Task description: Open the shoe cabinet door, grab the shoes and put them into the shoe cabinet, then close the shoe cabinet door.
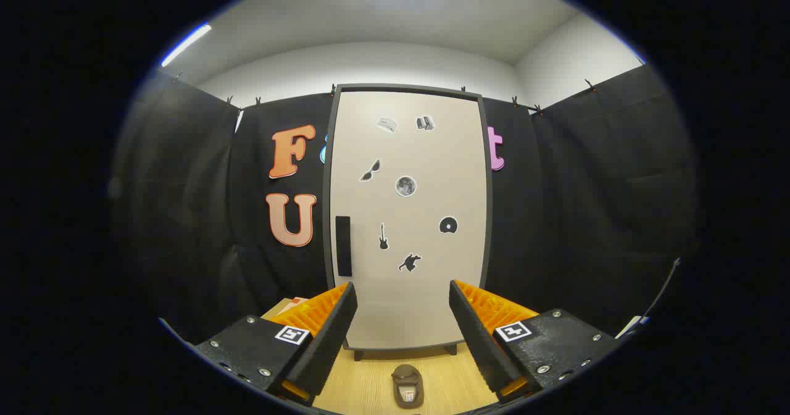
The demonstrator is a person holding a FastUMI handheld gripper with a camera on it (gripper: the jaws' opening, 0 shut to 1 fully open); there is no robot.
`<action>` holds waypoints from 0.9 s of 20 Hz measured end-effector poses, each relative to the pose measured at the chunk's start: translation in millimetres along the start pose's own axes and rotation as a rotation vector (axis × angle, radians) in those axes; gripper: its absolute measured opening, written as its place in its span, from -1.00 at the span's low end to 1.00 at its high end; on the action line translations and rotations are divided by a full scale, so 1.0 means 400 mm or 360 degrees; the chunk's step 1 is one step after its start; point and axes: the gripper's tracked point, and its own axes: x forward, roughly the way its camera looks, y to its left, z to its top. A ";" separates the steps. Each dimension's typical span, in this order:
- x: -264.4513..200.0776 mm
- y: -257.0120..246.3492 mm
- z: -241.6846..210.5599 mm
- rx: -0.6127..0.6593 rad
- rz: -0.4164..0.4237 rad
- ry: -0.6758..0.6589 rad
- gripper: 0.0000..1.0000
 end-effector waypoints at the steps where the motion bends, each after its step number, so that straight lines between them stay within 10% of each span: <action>1: 0.004 -0.001 -0.004 -0.0001 0.0001 0.0002 0.88; 18: 0.022 -0.009 -0.007 0.0009 0.0002 0.0010 0.88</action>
